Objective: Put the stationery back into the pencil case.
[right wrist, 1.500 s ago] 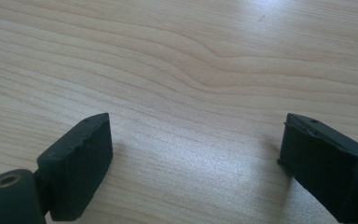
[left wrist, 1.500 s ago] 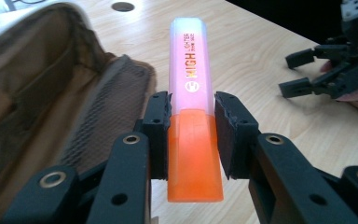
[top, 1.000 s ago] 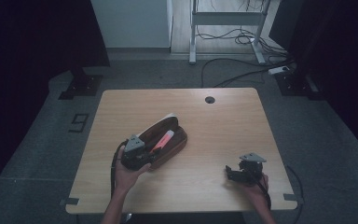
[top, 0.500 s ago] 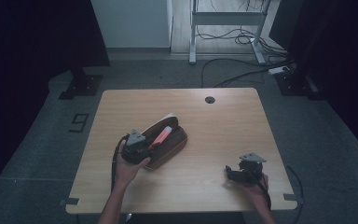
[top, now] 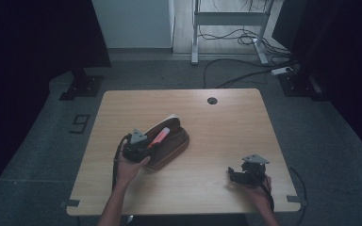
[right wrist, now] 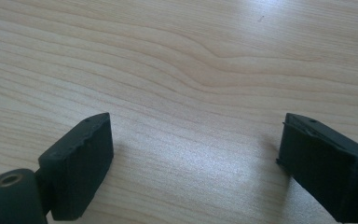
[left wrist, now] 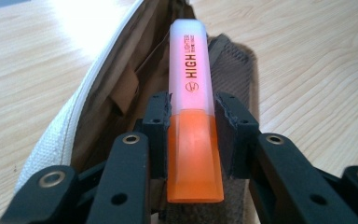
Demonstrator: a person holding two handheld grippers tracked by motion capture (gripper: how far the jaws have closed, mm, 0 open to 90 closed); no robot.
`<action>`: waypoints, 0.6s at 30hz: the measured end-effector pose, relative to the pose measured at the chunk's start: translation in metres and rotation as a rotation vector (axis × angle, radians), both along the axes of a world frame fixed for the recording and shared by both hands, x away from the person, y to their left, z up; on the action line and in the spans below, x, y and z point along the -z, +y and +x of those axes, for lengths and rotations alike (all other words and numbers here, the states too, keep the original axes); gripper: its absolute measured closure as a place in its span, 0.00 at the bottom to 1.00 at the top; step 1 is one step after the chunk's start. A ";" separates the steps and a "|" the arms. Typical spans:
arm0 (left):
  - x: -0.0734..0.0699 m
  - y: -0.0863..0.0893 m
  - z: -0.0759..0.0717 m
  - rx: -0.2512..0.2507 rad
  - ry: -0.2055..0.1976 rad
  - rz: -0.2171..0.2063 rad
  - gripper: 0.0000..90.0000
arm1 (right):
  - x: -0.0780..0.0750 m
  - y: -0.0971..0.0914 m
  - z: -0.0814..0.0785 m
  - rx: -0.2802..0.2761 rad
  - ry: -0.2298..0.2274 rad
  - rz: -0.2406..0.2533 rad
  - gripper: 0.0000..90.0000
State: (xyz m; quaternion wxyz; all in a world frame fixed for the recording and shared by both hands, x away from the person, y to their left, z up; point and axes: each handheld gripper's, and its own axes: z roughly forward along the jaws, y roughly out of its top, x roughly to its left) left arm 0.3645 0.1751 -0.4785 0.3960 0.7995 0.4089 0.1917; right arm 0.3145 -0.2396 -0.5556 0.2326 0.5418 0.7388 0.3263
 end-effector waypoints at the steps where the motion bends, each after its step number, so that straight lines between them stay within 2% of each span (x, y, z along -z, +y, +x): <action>1: 0.002 0.000 0.001 -0.006 0.003 0.013 0.75 | 0.000 0.000 0.000 0.000 -0.001 0.001 0.11; 5: 0.011 -0.001 0.003 -0.039 0.002 0.060 0.71 | 0.000 0.000 0.000 0.000 0.000 0.002 0.11; 8: 0.013 0.001 0.001 -0.050 -0.003 0.057 0.61 | 0.000 0.000 0.000 -0.001 0.000 0.002 0.11; 10: 0.014 0.002 -0.001 -0.037 -0.005 0.052 0.57 | 0.000 0.000 0.000 0.000 -0.001 0.002 0.11; 14: 0.010 0.003 -0.008 -0.023 -0.030 0.046 0.53 | 0.000 0.000 0.000 0.000 -0.001 0.001 0.11; 18: 0.006 0.004 -0.018 -0.020 -0.059 0.022 0.48 | 0.000 0.000 0.000 0.000 -0.001 0.001 0.11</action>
